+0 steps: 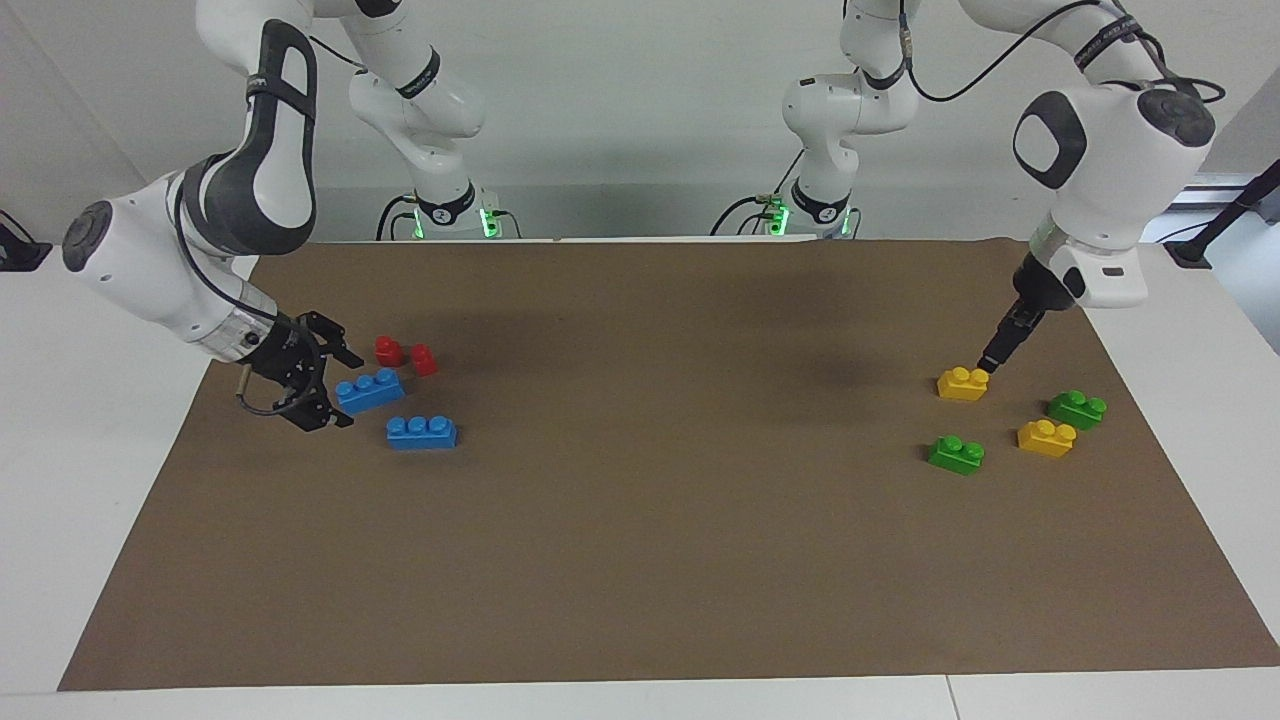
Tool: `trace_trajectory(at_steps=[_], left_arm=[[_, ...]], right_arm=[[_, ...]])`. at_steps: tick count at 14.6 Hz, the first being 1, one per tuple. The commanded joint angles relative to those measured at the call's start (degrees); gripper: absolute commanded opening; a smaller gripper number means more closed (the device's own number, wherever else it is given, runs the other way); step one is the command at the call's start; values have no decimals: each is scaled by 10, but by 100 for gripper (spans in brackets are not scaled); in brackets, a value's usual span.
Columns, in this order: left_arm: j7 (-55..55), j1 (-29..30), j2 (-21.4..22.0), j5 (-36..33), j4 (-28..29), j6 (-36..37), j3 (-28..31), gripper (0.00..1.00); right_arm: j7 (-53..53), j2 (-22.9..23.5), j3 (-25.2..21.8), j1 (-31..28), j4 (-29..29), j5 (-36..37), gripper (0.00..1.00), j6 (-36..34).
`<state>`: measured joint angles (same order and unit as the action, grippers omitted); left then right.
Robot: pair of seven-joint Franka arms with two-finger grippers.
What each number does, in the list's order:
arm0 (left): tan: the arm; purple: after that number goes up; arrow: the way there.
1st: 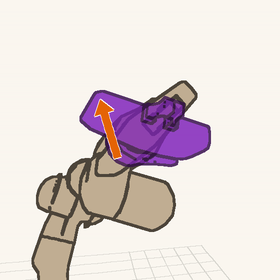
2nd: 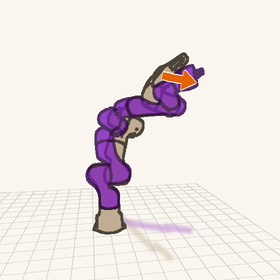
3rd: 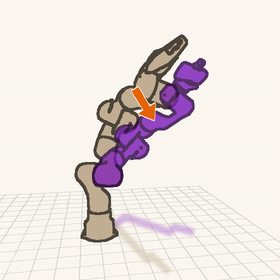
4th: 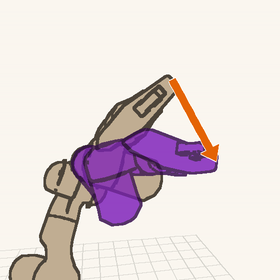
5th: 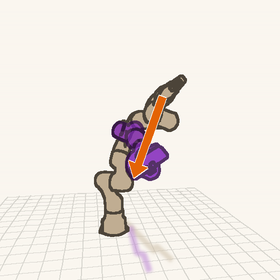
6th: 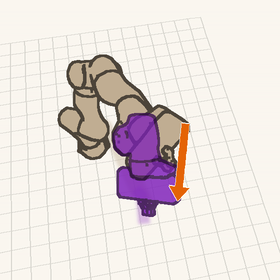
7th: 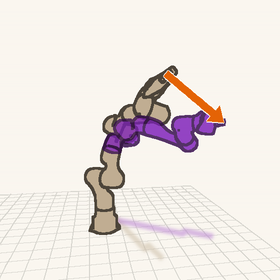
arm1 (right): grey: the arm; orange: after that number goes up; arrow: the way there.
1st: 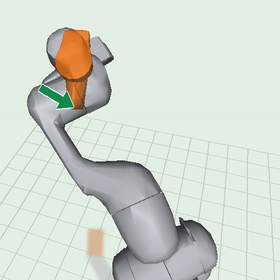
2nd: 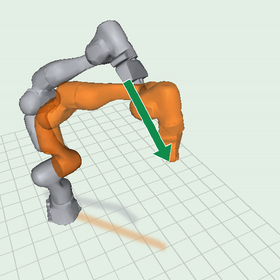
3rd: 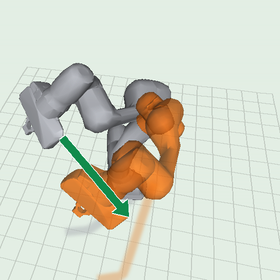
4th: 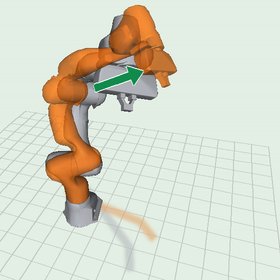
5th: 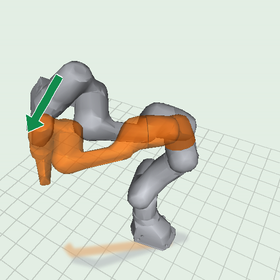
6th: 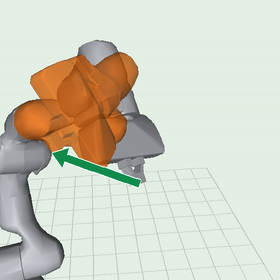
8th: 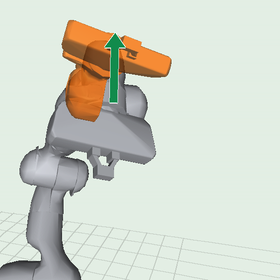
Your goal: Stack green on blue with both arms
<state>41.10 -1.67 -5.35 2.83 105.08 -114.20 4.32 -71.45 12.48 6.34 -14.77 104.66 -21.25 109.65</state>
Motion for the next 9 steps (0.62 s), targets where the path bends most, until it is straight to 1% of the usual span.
trace_trajectory(at_steps=[1,3,5,7,9], left_arm=[[37,18,-35,20,-4,-39,-4,100],[59,21,-60,25,-7,-58,-3,100],[83,22,-72,26,-5,-72,-4,100],[132,21,-94,38,-5,-105,-3,100],[152,21,-112,42,-5,-121,-3,100]], right_arm=[[-8,-20,5,-1,55,-21,97,58],[-6,-12,5,-1,63,-38,97,65],[-3,3,5,-2,63,-38,97,73],[0,18,5,-2,63,-38,97,85],[3,33,6,0,63,-39,97,105]])
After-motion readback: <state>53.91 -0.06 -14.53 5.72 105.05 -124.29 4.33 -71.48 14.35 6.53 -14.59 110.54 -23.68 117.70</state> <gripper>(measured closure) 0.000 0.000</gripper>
